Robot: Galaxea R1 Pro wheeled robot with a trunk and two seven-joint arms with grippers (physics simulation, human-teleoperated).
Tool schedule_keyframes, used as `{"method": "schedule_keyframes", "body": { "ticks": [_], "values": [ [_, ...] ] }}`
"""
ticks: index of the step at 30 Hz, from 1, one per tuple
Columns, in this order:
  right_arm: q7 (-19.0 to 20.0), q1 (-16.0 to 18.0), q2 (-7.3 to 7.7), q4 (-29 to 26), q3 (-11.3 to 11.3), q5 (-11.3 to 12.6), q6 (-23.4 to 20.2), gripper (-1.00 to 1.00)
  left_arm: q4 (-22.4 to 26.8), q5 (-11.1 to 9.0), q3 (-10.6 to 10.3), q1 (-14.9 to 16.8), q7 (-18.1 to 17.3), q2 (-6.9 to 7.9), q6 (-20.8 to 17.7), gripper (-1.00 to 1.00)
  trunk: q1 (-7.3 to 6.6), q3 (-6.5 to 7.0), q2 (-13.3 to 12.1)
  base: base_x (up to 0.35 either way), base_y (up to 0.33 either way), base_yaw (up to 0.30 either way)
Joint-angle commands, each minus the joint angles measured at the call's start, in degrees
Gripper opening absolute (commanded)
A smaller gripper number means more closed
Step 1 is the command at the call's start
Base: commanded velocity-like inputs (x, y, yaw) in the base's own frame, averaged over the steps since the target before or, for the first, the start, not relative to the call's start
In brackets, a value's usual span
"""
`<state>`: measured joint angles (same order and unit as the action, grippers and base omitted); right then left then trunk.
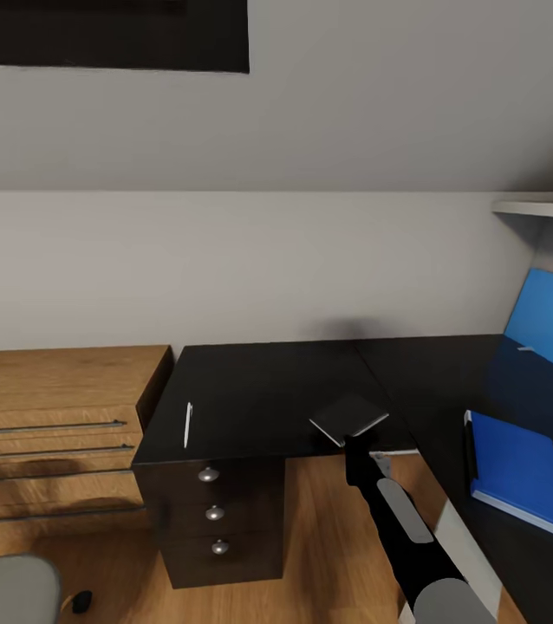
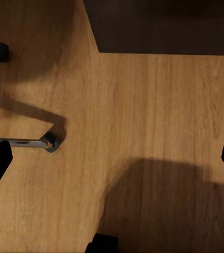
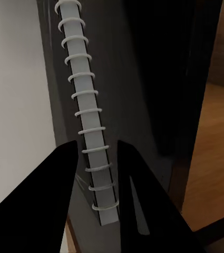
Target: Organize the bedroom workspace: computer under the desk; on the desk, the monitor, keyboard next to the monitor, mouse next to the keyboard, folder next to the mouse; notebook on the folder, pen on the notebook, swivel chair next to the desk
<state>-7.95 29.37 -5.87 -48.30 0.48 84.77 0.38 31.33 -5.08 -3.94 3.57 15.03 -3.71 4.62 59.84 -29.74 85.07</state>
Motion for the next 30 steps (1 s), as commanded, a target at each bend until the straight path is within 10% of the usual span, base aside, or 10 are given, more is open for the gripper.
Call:
{"method": "schedule_keyframes", "body": {
  "ticks": [1, 9, 30],
  "values": [
    [0.2, -0.1, 0.08, -0.2, 0.0, -0.1, 0.1, -1.00, 0.0, -0.5, -0.4, 0.0, 0.4, 0.04, 0.2, 1.00, -0.23, 0.12, -0.4, 0.000, 0.000, 0.000],
    [8.9, -2.2, 1.23, -3.8, -0.2, -1.1, 2.2, -1.00, 0.0, -0.5, -0.5, 0.0, 0.4, 0.02, 0.3, 1.00, -1.99, 1.56, -3.6, 0.000, 0.000, 0.000],
    [6.5, -6.3, 4.92, -11.4, -6.6, -0.9, 8.5, -1.00, -0.1, -0.5, -0.4, 0.0, 0.4, 0.11, 0.2, 1.00, -2.43, 1.92, -4.4, 0.000, 0.000, -0.170]
  ]
}}
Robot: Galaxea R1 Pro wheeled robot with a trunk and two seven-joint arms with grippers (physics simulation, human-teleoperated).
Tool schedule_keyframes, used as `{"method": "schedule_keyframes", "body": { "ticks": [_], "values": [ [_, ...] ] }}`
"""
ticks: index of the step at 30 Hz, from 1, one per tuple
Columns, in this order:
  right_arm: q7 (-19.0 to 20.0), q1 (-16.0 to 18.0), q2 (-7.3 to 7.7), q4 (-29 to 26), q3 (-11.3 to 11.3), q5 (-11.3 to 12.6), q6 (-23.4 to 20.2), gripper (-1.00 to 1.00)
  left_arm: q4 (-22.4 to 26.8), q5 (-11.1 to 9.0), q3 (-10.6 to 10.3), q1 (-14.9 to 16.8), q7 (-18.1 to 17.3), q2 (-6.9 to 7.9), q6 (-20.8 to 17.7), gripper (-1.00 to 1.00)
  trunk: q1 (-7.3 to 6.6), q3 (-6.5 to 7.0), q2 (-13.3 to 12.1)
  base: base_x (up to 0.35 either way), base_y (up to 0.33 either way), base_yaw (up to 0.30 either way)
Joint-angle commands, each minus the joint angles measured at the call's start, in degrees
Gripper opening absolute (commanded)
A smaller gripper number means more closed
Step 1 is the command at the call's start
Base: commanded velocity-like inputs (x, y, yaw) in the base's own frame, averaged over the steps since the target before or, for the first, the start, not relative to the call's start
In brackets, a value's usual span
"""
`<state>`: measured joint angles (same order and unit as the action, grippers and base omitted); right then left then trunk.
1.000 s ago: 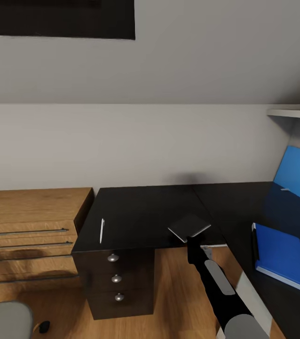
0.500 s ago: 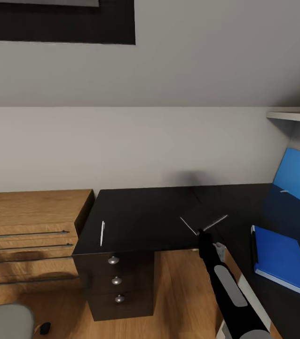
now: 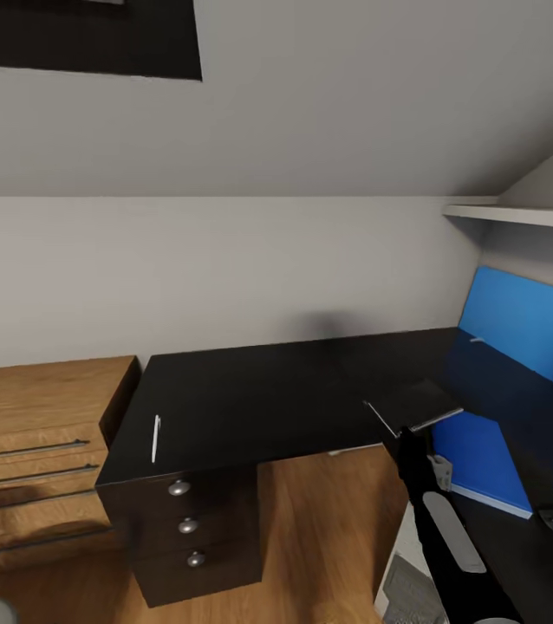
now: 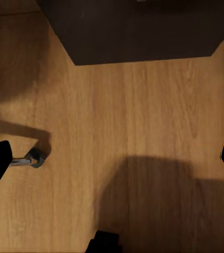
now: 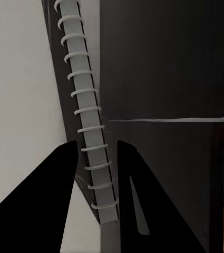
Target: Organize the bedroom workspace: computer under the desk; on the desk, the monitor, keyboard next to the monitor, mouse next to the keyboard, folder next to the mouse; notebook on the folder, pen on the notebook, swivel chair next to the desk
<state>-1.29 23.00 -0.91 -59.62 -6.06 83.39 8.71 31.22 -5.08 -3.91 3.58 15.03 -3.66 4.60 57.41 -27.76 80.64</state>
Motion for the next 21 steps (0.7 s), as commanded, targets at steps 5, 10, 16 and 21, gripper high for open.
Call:
{"method": "schedule_keyframes", "body": {
  "ticks": [5, 10, 16, 21],
  "values": [
    [-2.1, 0.0, 0.10, -1.0, -2.6, 0.5, 0.1, -1.00, -0.1, -0.5, -0.4, 0.0, 0.4, 0.06, 0.2, 1.00, 0.00, -0.06, 0.0, 0.000, 0.000, -0.267],
    [-2.7, 0.1, 0.11, -1.2, -3.7, 0.5, 0.0, -1.00, -0.1, -0.5, -0.4, 0.0, 0.4, 0.06, 0.2, 1.00, 0.00, -0.06, 0.0, 0.000, 0.000, -0.256],
    [-2.9, 0.0, 0.38, -1.2, -4.3, 0.6, -0.2, -1.00, -0.1, -0.5, -0.4, 0.0, 0.3, 0.06, 0.2, 1.00, 0.00, -0.06, 0.0, 0.000, 0.000, -0.101],
    [-2.9, 0.0, 0.81, -1.1, -4.3, 0.6, -1.1, -1.00, -0.1, -0.5, -0.4, 0.0, 0.3, 0.06, 0.2, 1.00, 0.00, -0.06, 0.0, 0.000, 0.000, -0.012]
  ]
}}
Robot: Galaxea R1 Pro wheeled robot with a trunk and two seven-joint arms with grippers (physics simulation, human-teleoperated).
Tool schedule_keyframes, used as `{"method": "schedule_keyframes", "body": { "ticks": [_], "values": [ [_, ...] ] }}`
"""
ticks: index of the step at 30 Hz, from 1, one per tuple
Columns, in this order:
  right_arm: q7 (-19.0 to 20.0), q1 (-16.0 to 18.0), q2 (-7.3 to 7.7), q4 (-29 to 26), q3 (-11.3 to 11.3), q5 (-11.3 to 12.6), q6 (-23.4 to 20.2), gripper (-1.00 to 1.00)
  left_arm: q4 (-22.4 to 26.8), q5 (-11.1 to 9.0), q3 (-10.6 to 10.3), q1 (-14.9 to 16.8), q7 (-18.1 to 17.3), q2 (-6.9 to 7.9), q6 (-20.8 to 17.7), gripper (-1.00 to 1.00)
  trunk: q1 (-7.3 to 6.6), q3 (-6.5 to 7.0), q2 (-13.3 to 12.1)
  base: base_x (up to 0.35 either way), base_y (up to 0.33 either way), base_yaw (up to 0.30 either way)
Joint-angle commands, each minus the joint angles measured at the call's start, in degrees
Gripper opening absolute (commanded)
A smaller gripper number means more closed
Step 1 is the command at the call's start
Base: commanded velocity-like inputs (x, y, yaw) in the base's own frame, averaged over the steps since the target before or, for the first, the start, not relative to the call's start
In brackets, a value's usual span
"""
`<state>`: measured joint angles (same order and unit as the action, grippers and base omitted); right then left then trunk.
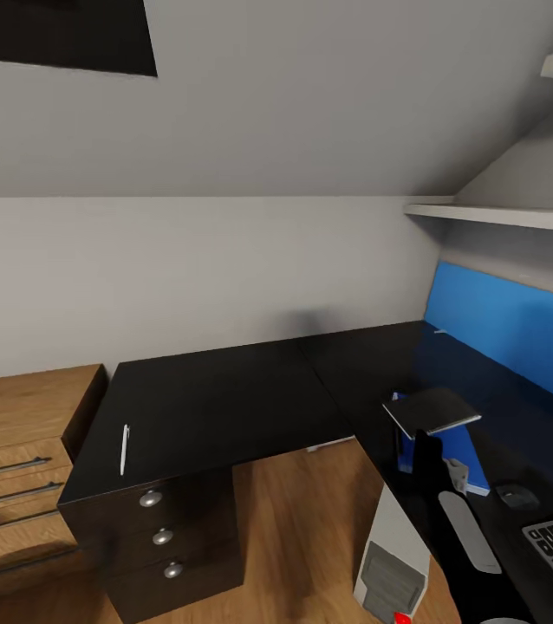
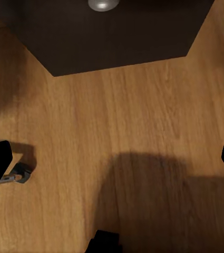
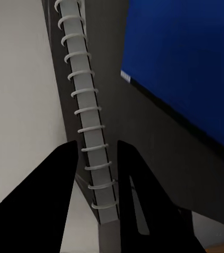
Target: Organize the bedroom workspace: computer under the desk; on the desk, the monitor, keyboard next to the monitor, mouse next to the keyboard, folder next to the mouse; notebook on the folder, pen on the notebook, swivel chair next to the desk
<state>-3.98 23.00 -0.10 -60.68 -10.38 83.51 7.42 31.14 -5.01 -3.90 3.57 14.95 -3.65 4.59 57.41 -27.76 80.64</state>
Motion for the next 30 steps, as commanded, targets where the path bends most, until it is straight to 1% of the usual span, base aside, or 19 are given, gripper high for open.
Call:
{"method": "schedule_keyframes", "body": {
  "ticks": [1, 5, 8, 13, 21, 23, 25, 26, 30],
  "values": [
    [-0.3, 0.0, 0.10, -0.1, 0.0, 0.5, 0.0, -1.00, 0.0, -0.5, -0.4, 0.0, 0.4, 0.05, 0.2, 1.00, 0.00, -0.06, 0.0, 0.000, 0.000, -0.003],
    [-0.4, 0.0, 0.57, 0.0, -0.1, 0.5, -0.2, -1.00, 0.0, -0.5, -0.4, 0.0, 0.4, 0.05, 0.2, 1.00, 0.00, -0.06, 0.0, 0.014, 0.000, -0.002],
    [-0.6, 0.0, 1.09, 0.0, -0.2, 0.6, -0.3, -1.00, 0.0, -0.5, -0.4, 0.0, 0.4, 0.05, 0.2, 1.00, 0.00, -0.06, 0.0, 0.173, 0.000, 0.000],
    [-0.6, 0.0, 1.33, 0.0, -0.2, 0.5, -0.2, -1.00, 0.0, -0.5, -0.5, 0.0, 0.4, 0.05, 0.2, 1.00, 0.00, -0.06, 0.0, 0.217, 0.000, 0.000],
    [-1.0, 0.0, 1.49, 0.0, -0.5, 0.4, -0.1, -1.00, 0.0, -0.5, -0.5, 0.0, 0.4, 0.05, 0.2, 1.00, 0.00, -0.06, 0.0, 0.021, 0.000, 0.000],
    [-1.4, 0.0, 1.50, 0.0, -0.9, 0.4, -0.1, -1.00, 0.0, -0.5, -0.5, 0.0, 0.4, 0.05, 0.2, 1.00, 0.00, -0.06, 0.0, 0.005, 0.000, 0.000],
    [-2.5, 0.0, 1.50, 0.0, -2.0, 0.4, -0.1, -1.00, 0.0, -0.5, -0.5, 0.0, 0.4, 0.05, 0.2, 1.00, 0.00, -0.06, 0.0, 0.003, 0.000, 0.000],
    [-4.8, 0.0, 1.50, 0.0, -3.2, 0.4, -0.1, -1.00, 0.0, -0.5, -0.4, 0.0, 0.4, 0.05, 0.2, 1.00, 0.00, -0.06, 0.0, 0.000, 0.000, 0.000],
    [-6.3, 0.0, 1.50, 0.0, -3.6, 0.4, 0.0, -1.00, 0.0, -0.5, -0.4, 0.0, 0.4, 0.05, 0.2, 1.00, 0.00, -0.06, 0.0, 0.000, 0.000, 0.000]
  ]
}}
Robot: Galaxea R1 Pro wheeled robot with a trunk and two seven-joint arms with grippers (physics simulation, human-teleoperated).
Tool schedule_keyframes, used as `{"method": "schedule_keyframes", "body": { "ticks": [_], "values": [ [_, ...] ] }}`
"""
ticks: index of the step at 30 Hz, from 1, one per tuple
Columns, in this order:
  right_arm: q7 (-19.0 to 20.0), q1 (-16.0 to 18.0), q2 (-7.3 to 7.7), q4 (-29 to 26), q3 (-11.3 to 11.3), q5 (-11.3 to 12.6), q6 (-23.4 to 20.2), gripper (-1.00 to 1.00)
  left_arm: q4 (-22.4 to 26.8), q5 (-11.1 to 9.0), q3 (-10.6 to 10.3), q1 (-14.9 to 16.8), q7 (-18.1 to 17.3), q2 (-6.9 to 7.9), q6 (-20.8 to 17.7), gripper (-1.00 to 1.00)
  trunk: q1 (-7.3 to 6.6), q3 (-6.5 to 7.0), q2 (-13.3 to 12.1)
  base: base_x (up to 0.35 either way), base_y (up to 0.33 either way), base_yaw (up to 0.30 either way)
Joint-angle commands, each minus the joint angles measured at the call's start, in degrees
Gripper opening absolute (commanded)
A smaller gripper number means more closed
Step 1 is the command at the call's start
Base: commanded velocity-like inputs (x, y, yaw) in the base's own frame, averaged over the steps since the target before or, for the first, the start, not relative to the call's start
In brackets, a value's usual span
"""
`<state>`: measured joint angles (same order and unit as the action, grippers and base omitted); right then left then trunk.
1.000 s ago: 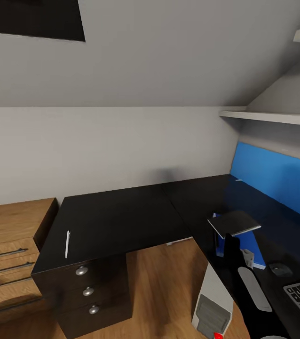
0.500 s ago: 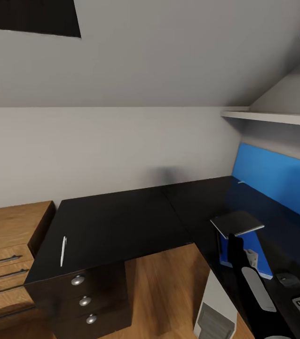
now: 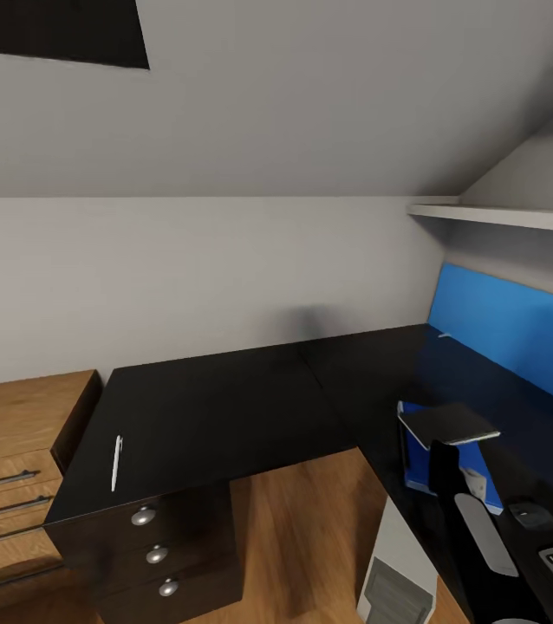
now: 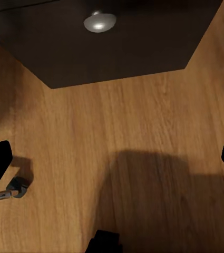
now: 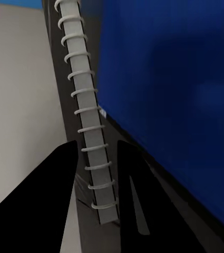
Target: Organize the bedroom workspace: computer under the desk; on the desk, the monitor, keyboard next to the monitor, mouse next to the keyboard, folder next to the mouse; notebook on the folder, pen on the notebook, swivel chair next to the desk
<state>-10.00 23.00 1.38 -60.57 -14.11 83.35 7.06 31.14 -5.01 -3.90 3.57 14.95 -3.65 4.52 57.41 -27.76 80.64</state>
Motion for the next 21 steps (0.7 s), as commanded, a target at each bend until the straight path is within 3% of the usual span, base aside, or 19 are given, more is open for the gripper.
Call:
{"method": "schedule_keyframes", "body": {
  "ticks": [1, 21],
  "values": [
    [-0.3, 0.0, 0.02, -0.1, 0.0, 0.6, 0.3, -1.00, 0.0, -0.5, -0.4, 0.0, 0.4, 0.05, 0.2, 1.00, 0.00, -0.06, 0.0, 0.000, 0.000, 0.000],
    [-1.2, 0.1, 0.02, 0.0, -0.1, 0.5, 0.2, -1.00, 0.0, -0.5, -0.4, 0.0, 0.4, 0.05, 0.2, 1.00, 0.00, -0.06, 0.0, 0.000, 0.000, 0.000]
  ]
}}
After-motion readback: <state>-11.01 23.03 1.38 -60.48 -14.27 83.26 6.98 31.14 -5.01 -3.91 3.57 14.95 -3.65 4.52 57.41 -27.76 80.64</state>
